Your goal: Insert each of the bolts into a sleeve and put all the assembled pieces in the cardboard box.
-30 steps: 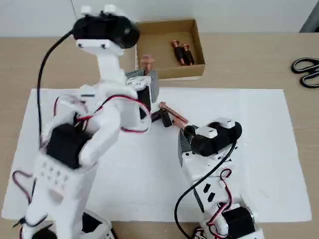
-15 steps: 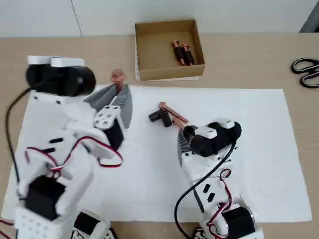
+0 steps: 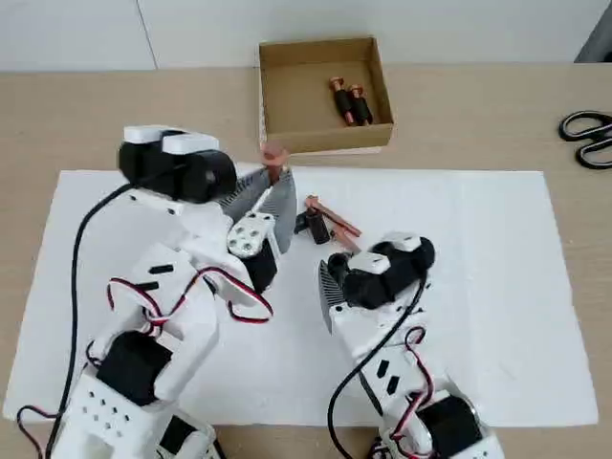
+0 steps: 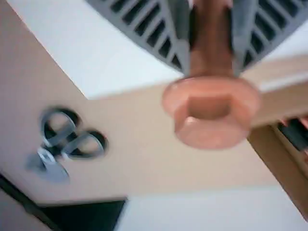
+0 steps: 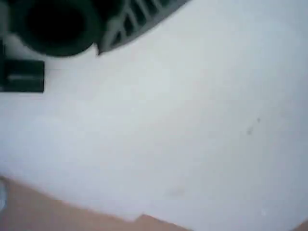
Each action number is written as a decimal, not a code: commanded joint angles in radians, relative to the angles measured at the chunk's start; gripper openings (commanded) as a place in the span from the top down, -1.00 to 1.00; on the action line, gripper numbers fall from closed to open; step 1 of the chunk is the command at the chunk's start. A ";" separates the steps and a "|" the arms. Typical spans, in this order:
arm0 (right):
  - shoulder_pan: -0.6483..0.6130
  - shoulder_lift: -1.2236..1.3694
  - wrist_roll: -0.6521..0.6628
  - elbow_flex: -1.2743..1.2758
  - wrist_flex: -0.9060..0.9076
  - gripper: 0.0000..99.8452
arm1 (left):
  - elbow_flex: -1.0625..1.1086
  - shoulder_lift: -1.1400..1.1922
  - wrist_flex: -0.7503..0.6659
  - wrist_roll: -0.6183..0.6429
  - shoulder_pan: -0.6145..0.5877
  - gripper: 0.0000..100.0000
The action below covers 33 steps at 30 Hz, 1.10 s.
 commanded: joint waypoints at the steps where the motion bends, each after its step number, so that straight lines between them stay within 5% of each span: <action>1: -0.013 0.001 -0.009 0.002 -0.027 0.99 | 0.028 -0.017 -0.025 0.009 0.046 0.99; 14: -0.038 0.001 -0.011 0.003 -0.027 0.99 | 0.185 -0.023 -0.199 0.005 0.063 0.99; 28: -0.050 -0.007 -0.012 0.018 -0.027 0.99 | 0.211 -0.023 -0.207 -0.063 0.071 0.99; 33: -0.084 -0.001 -0.012 0.015 -0.027 0.99 | 0.236 -0.023 -0.210 -0.063 0.158 0.99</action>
